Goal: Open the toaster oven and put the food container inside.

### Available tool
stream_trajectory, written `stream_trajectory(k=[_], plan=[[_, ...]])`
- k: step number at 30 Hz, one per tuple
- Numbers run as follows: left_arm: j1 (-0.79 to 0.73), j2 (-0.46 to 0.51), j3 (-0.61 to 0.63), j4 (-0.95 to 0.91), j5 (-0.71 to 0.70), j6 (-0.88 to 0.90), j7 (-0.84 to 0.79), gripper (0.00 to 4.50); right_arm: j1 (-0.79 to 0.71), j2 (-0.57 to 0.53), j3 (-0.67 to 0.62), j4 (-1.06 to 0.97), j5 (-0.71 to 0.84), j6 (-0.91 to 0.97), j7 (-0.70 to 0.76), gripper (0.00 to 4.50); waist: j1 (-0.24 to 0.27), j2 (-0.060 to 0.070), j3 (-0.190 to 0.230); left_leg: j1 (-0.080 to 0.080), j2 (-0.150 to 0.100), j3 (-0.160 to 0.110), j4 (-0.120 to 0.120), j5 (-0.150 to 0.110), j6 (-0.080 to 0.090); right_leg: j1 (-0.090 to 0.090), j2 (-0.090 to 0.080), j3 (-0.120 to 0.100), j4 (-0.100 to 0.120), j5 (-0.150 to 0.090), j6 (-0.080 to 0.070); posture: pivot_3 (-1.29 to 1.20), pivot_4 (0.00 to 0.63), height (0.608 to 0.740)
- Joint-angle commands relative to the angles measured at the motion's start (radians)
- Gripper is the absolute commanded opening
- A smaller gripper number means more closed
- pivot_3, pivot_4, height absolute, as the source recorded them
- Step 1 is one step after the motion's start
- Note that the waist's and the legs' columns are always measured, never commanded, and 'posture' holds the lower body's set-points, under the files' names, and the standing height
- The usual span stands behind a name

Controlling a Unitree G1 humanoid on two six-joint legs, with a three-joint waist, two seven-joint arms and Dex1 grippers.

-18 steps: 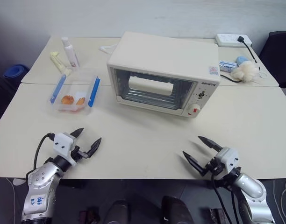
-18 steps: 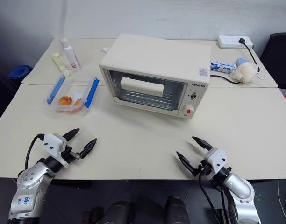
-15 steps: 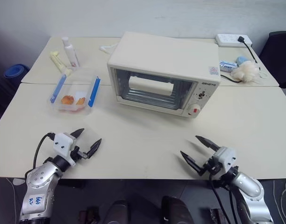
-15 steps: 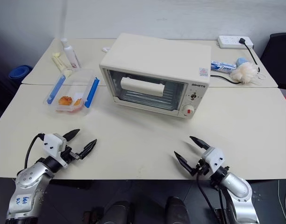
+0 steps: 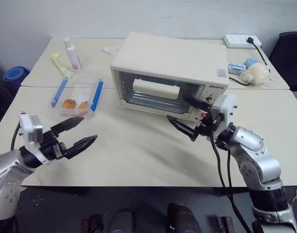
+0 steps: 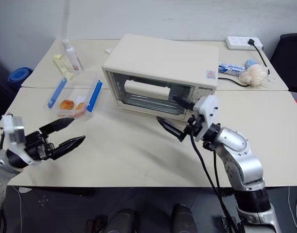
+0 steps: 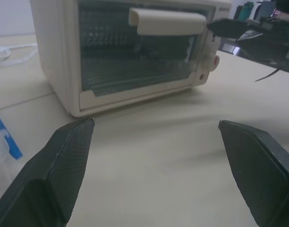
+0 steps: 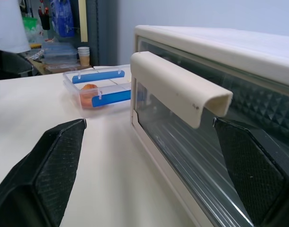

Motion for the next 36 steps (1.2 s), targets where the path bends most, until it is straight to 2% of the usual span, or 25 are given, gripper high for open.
stream_trajectory(k=[1,7,14,18,23,26,29,36], plan=[[-0.011,-0.01,0.029,-0.028,-0.019,0.004,0.024,4.5,-0.022,0.017,0.008,0.003,0.003,-0.005,0.017,4.49,-0.003,0.0,0.0,0.0,0.0,0.0,0.0,0.0,0.0,0.0,0.0,0.0,0.0,0.0,0.0,0.0,0.15,0.74],[0.0,-0.04,0.011,-0.073,-0.024,0.029,0.047,4.5,-0.043,0.038,0.05,0.028,-0.027,-0.061,0.088,4.49,-0.004,0.0,0.0,0.0,0.0,0.002,0.001,0.0,0.0,-0.001,0.0,0.001,0.0,0.0,0.0,0.0,0.15,0.74],[-0.067,-0.08,0.014,-0.075,-0.032,0.053,0.149,4.5,0.079,-0.053,0.129,0.0,-0.14,-0.206,0.254,4.49,0.0,0.0,0.0,0.0,0.0,0.002,0.001,0.0,0.0,-0.001,0.0,0.001,0.0,0.0,0.0,0.0,0.15,0.74],[-0.185,-0.105,0.036,-0.01,-0.088,0.081,0.222,3.56,0.11,-0.069,0.123,0.012,-0.161,-0.247,0.281,4.5,0.0,0.0,0.0,-0.001,0.0,0.002,0.006,-0.001,0.001,0.0,0.0,0.001,0.001,0.0,0.0,0.0,0.15,0.74],[-0.383,-0.119,-0.09,0.186,0.075,0.016,0.227,1.93,0.098,-0.059,0.131,0.019,-0.178,-0.261,0.277,4.5,-0.001,0.0,0.0,0.0,0.0,0.002,0.006,-0.001,0.0,0.0,0.001,0.001,0.002,0.0,0.0,0.0,0.15,0.74],[-0.538,-0.146,-0.19,0.378,0.219,-0.084,0.221,1.08,0.087,-0.047,0.144,0.019,-0.191,-0.261,0.268,4.5,0.005,-0.001,0.0,-0.001,0.0,0.002,0.007,-0.001,0.001,0.0,0.001,0.0,0.002,0.0,0.0,0.0,0.15,0.74],[-0.613,-0.158,-0.26,0.488,0.276,-0.134,0.129,0.11,0.082,-0.039,0.145,0.02,-0.2,-0.265,0.261,4.5,0.001,-0.001,0.0,-0.001,-0.001,0.002,0.007,-0.001,0.001,0.0,0.001,0.0,0.002,0.0,0.001,0.0,0.15,0.74],[-0.681,-0.178,-0.33,0.579,0.294,-0.171,-0.064,0.02,0.156,-0.06,0.096,-0.006,-0.209,-0.303,0.23,4.5,-0.003,-0.002,0.0,-0.001,0.0,0.005,0.006,-0.001,0.001,-0.002,0.001,0.0,0.001,0.0,0.001,0.0,0.15,0.74]])
